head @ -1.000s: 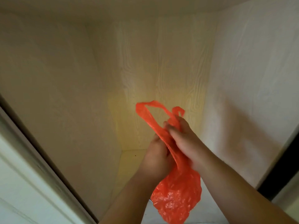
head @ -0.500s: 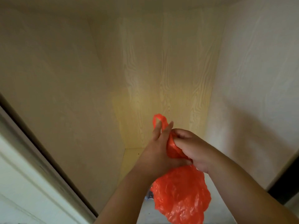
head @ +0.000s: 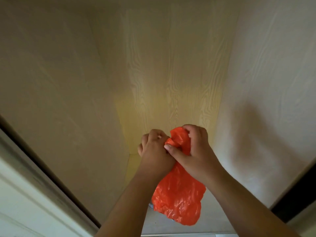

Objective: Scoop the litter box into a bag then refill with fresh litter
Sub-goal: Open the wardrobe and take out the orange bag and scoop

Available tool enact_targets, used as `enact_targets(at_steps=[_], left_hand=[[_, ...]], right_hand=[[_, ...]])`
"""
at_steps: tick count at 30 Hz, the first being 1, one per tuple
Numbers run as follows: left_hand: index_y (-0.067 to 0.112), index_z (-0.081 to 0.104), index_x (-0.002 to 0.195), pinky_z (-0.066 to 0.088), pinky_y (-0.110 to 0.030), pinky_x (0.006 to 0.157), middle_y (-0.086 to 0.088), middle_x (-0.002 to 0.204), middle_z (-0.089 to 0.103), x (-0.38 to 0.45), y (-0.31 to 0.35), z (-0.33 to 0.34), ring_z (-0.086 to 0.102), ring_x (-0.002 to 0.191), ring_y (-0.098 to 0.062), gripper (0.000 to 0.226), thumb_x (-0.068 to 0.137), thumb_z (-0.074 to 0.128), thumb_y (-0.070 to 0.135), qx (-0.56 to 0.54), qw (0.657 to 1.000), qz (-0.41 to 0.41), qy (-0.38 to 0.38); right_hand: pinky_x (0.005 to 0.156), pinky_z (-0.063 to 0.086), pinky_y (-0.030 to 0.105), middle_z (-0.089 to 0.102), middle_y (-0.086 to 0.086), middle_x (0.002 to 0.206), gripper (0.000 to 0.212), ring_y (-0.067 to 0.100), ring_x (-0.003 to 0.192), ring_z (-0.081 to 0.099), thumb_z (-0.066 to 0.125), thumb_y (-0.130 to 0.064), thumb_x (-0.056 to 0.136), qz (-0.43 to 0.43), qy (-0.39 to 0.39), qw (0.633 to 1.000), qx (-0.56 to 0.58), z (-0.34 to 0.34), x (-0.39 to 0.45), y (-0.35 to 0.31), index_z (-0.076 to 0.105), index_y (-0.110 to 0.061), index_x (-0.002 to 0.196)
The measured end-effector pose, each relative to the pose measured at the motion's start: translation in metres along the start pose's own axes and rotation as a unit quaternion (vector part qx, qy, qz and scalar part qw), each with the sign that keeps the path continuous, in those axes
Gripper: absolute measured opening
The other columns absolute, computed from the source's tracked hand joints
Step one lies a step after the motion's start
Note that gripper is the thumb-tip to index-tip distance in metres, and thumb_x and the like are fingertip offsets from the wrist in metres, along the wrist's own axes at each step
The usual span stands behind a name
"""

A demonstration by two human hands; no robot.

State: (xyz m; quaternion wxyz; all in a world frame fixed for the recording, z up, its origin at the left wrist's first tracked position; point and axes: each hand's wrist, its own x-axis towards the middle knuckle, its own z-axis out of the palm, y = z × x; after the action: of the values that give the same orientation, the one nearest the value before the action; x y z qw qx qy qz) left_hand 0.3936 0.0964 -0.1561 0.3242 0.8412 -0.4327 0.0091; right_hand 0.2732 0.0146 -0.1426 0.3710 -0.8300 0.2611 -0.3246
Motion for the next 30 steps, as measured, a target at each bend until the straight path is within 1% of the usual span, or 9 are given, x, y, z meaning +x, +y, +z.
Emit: enact_targets(at_steps=[3,5,7,12,17,21,24,27,30], left_hand=[[0.032,0.074,0.115,0.023,-0.042,0.124,0.020,0.147,0.044,-0.004,-0.002,-0.007,0.025,0.151,-0.009,0.029,0.088,0.067,0.039,-0.113,0.992,0.063,0.005],[0.031,0.059,0.134,0.042,-0.041,0.116,0.016,0.145,0.051,-0.007,-0.001,-0.008,0.045,0.142,-0.008,0.049,0.087,0.073,0.029,-0.223,0.973,0.057,-0.011],[0.032,0.039,0.141,0.050,-0.038,0.108,0.014,0.142,0.053,-0.011,-0.001,-0.010,0.054,0.131,-0.005,0.066,0.087,0.075,0.021,-0.274,0.960,0.044,-0.025],[0.048,0.016,0.158,0.041,-0.006,0.102,0.021,0.153,0.034,-0.014,-0.010,-0.014,0.040,0.138,0.008,0.109,0.078,0.086,0.022,-0.231,0.959,0.077,-0.144],[0.036,0.050,0.144,0.038,0.003,0.080,0.007,0.130,0.060,-0.010,-0.040,-0.010,0.060,0.112,-0.009,0.070,0.084,0.069,0.005,-0.133,0.985,0.039,-0.100],[0.027,0.065,0.123,0.037,-0.004,0.065,0.005,0.104,0.066,-0.010,-0.068,-0.013,0.063,0.091,-0.017,0.047,0.085,0.060,0.000,-0.101,0.994,-0.029,-0.003],[0.026,0.062,0.118,0.039,-0.012,0.065,0.011,0.100,0.057,-0.015,-0.075,-0.012,0.056,0.085,-0.012,0.035,0.085,0.066,0.014,-0.089,0.995,-0.040,-0.016],[0.036,0.054,0.122,0.049,-0.031,0.080,0.014,0.107,0.053,-0.023,-0.080,-0.011,0.058,0.098,-0.013,0.055,0.069,0.060,0.047,-0.081,0.996,-0.025,-0.032],[0.045,0.041,0.137,0.053,-0.038,0.083,0.012,0.102,0.054,-0.025,-0.093,-0.009,0.061,0.099,-0.021,0.069,0.070,0.060,0.048,-0.080,0.996,-0.017,-0.033]], right_hand=[[0.082,0.056,0.023,0.055,-0.022,0.122,0.057,-0.002,0.105,0.061,0.075,-0.055,0.083,0.000,-0.014,0.998,0.063,-0.004,0.005,0.001,0.041,-0.043,0.126],[0.081,0.056,0.022,0.065,-0.021,0.110,0.037,-0.003,0.098,0.065,0.072,-0.043,0.090,-0.027,-0.034,0.996,0.080,-0.002,0.008,0.000,0.052,-0.041,0.120],[0.083,0.058,0.032,0.071,-0.014,0.099,0.017,0.002,0.091,0.069,0.069,-0.031,0.095,-0.017,-0.043,0.993,0.108,0.002,0.012,0.000,0.063,-0.036,0.111],[0.087,0.060,0.044,0.076,0.002,0.093,0.011,0.019,0.091,0.074,0.065,-0.022,0.097,0.112,-0.104,0.960,0.234,0.012,0.015,0.006,0.074,-0.029,0.098],[0.092,0.055,0.031,0.075,-0.012,0.104,0.016,0.004,0.100,0.070,0.068,-0.030,0.095,0.123,-0.216,0.947,0.204,0.023,0.013,0.012,0.073,-0.035,0.109],[0.086,0.057,0.030,0.070,-0.016,0.106,0.015,-0.002,0.094,0.067,0.073,-0.027,0.092,0.046,-0.114,0.984,0.126,0.039,0.012,0.011,0.069,-0.034,0.104],[0.099,0.054,0.038,0.076,-0.013,0.106,0.018,0.004,0.104,0.069,0.069,-0.021,0.095,0.029,-0.159,0.972,0.170,0.060,0.008,0.013,0.076,-0.034,0.106],[0.104,0.051,0.037,0.077,-0.012,0.110,0.021,0.002,0.108,0.068,0.063,-0.018,0.099,0.042,-0.201,0.964,0.170,0.081,0.005,0.013,0.076,-0.026,0.114],[0.107,0.048,0.034,0.076,-0.007,0.115,0.022,0.007,0.114,0.067,0.058,-0.023,0.103,0.068,-0.280,0.932,0.219,0.088,0.007,0.022,0.074,-0.025,0.117]])
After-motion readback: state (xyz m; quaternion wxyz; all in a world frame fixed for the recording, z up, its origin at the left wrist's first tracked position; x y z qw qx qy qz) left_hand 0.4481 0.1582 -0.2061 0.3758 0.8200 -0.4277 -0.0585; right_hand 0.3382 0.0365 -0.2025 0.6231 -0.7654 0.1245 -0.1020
